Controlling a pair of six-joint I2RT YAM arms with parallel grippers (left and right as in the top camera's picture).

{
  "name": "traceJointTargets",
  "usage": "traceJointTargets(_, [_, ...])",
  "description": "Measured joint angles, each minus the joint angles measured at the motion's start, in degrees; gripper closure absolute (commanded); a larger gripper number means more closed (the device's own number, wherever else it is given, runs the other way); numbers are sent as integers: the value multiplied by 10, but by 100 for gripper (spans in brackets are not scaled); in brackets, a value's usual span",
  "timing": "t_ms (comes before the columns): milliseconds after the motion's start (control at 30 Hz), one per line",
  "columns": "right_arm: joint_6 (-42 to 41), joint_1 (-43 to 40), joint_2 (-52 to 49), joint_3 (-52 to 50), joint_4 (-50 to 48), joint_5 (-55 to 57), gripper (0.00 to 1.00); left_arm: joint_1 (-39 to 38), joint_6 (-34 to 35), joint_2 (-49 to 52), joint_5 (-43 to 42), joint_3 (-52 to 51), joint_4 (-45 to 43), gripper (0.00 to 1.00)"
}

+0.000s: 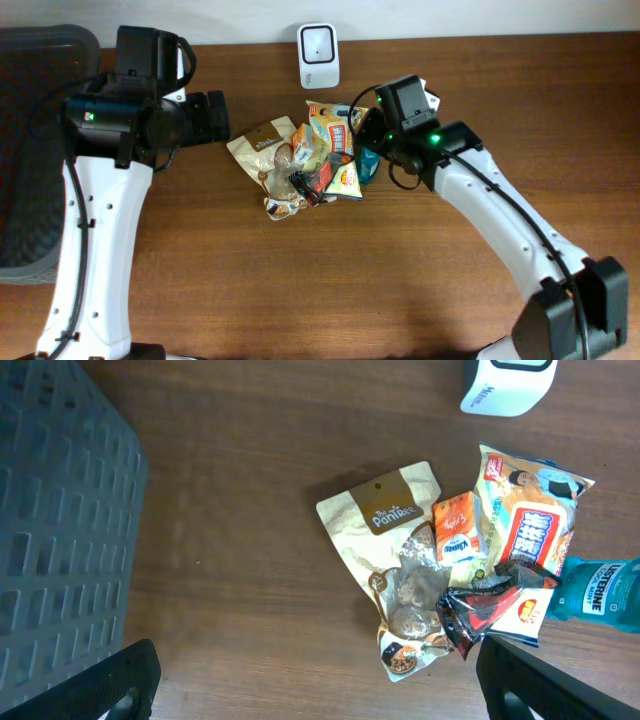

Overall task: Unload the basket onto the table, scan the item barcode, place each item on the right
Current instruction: 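Move the right gripper to the mouthwash bottle and grasp its neck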

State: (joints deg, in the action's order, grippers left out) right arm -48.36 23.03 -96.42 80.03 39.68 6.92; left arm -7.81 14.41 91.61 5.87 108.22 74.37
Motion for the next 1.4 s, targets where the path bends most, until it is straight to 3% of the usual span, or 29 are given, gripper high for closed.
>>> traceJointTargets(167, [-11,0,-3,0,-9,9,36,0,0,0,0,0,0,1])
traceJointTargets(633, [-12,8,-7,0,-31,8,37,0,0,0,0,0,0,1])
traceJointTargets(833, [-10,8,-47,0,-40,7,49,0,0,0,0,0,0,1])
traceJointTargets(1100, [19,9,-49,1,-40,8,57,0,0,0,0,0,0,1])
traceJointTargets(1400, [73,9,-49,11,-37,11,58,0,0,0,0,0,0,1])
